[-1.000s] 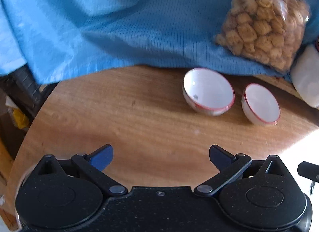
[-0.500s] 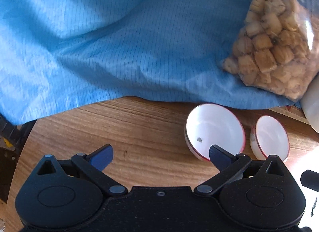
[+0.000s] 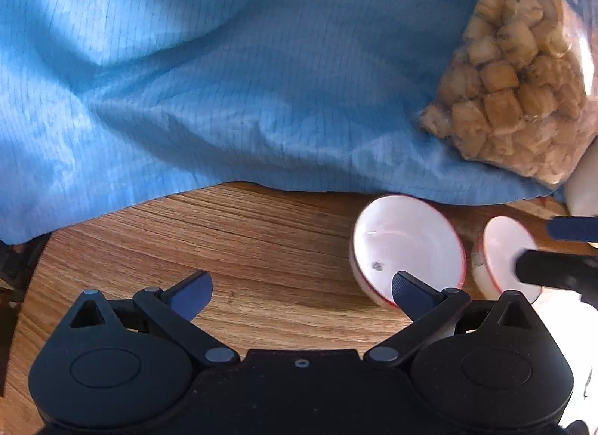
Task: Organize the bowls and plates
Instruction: 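Move both grippers to the rim of the larger red-rimmed white bowl, then close both grippers on the white bowl's rim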
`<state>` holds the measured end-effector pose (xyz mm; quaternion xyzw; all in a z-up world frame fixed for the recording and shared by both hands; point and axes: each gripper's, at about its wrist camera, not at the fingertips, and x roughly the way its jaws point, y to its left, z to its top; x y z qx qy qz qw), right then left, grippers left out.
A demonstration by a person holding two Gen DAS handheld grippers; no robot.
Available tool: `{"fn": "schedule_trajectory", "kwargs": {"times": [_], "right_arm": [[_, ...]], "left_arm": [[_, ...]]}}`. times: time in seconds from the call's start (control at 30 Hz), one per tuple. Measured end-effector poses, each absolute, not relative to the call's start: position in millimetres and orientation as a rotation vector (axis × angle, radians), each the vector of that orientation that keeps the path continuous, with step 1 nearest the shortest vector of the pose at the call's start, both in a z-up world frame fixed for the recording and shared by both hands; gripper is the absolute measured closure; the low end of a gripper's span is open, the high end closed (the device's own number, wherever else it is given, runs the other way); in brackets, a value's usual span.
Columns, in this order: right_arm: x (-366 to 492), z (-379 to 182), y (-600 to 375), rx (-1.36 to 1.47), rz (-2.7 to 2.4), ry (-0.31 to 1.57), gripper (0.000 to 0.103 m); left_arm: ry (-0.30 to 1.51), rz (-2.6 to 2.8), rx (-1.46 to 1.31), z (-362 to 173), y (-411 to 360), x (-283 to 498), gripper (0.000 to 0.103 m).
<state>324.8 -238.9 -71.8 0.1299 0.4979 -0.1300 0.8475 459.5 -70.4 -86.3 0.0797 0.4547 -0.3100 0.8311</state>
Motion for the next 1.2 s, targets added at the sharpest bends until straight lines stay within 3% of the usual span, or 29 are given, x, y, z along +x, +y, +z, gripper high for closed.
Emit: {"fn": "schedule_trajectory", "kwargs": {"times": [0.33,0.63,0.77,0.9,1.0,1.2], "right_arm": [[358,-93,-243,0.299,-0.213,1.085,0.037],[376,-109,-241,0.293,-0.169,1.122,0.06],[381,-118,-244,0.308,-0.168,1.141,0.072],[384,-127,-247,0.332,-0.172,1.163,0.079],[383,-136,-250,0.369,-0.184,1.185,0.08],[372,-138,-246,0.403,-0.185,1.174,0.086]], "left_arm": [[0.974,-0.672,0.133,-88,-73,459,0.001],[1.019,-0.689,0.063,-92,-74,456,0.018],[1.053,-0.712,0.004,-96,-75,459,0.032],[1.072,-0.735,-0.012,-102,-78,460,0.062],[1.102,-0.747,-0.074,-105,-78,462,0.082],[1.106,-0.71,-0.084,-106,-78,454,0.085]]}}
